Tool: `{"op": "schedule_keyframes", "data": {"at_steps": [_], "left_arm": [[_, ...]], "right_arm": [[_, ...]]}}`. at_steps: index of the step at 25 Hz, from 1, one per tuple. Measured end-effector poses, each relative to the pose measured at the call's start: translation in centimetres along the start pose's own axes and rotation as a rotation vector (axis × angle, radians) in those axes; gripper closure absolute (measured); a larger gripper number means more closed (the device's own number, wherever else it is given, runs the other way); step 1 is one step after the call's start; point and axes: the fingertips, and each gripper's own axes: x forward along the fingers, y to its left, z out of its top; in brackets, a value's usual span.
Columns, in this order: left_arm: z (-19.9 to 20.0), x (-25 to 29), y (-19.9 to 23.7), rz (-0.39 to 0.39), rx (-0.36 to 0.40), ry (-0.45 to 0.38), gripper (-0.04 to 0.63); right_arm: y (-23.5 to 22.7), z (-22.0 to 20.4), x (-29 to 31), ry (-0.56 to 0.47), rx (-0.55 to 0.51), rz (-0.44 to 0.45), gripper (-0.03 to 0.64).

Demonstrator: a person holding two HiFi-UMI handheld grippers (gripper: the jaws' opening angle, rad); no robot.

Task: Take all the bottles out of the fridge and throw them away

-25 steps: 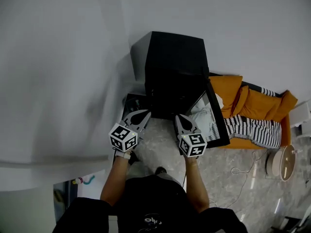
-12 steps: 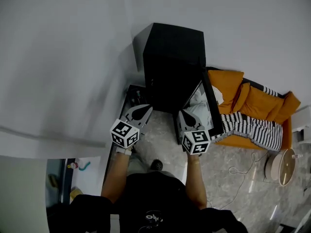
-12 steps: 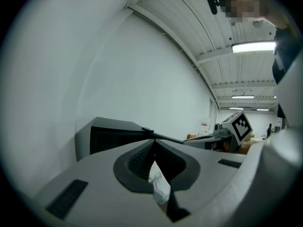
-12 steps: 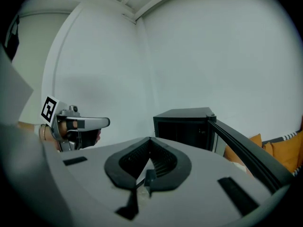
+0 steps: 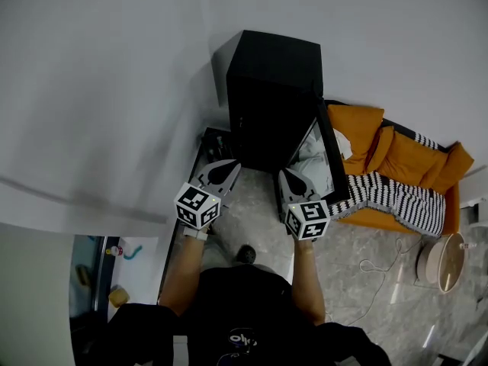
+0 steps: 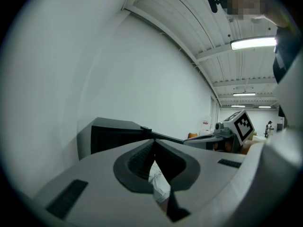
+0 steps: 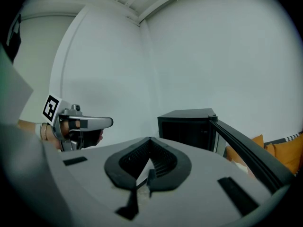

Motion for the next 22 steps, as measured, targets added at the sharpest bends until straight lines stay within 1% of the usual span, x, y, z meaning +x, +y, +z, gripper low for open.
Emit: {"op": "schedule_keyframes", "data": {"at_steps": [22], "left_arm": [[0.1, -2.2, -0.8, 0.014, 0.003, -0.013, 0.589]], "right_arm": [[1.9, 0.3, -1.1, -0.012, -0.018, 0.012, 0.609]]}}
